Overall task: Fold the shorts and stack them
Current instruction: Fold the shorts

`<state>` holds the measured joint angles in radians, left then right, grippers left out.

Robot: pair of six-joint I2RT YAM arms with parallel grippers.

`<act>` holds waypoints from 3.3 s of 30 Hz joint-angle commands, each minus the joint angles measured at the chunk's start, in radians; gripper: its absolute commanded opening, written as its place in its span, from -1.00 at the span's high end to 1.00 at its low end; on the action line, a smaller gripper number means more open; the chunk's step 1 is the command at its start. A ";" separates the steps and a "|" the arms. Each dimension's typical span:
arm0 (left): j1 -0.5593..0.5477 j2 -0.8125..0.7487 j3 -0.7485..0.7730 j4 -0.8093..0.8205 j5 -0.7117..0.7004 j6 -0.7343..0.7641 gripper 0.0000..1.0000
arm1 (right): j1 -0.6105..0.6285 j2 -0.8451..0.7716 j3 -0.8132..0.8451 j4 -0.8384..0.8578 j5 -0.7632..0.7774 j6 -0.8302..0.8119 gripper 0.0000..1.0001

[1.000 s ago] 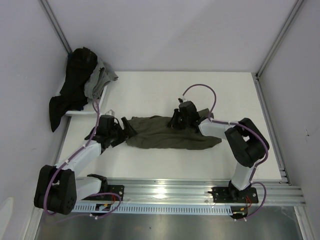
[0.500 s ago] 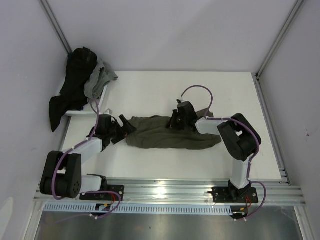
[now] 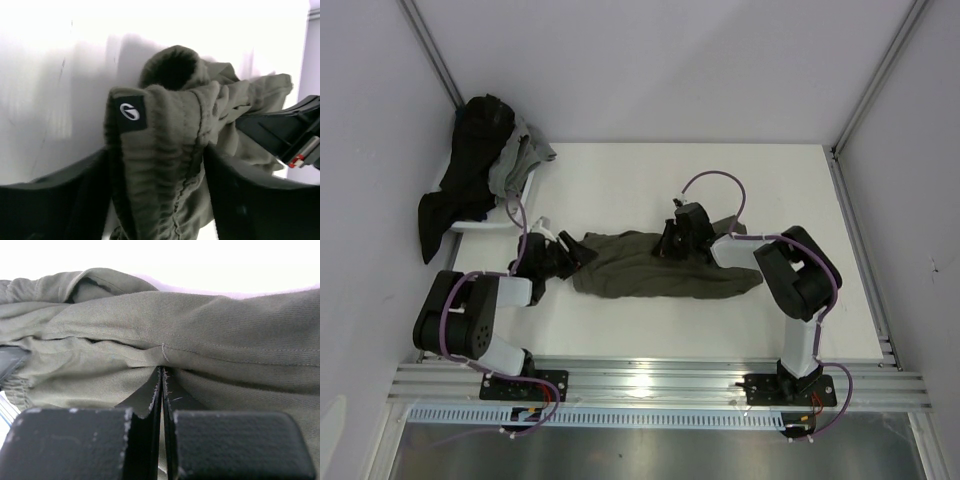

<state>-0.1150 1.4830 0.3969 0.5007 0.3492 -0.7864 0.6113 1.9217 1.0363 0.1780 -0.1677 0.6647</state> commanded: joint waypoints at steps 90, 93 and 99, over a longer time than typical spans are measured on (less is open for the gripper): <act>-0.290 -0.264 0.786 -1.326 -0.690 0.204 1.00 | 0.277 0.286 0.364 -0.238 -0.260 0.128 0.98; -0.357 -0.250 0.816 -1.354 -0.725 0.185 1.00 | 0.277 0.306 0.367 -0.221 -0.279 0.145 0.98; -0.497 -0.221 0.836 -1.378 -0.796 0.136 1.00 | 0.268 0.347 0.415 -0.218 -0.319 0.161 0.96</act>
<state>-0.5556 1.2518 1.1877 -0.8570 -0.3870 -0.6090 0.8791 2.2093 1.4246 -0.0174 -0.4931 0.8188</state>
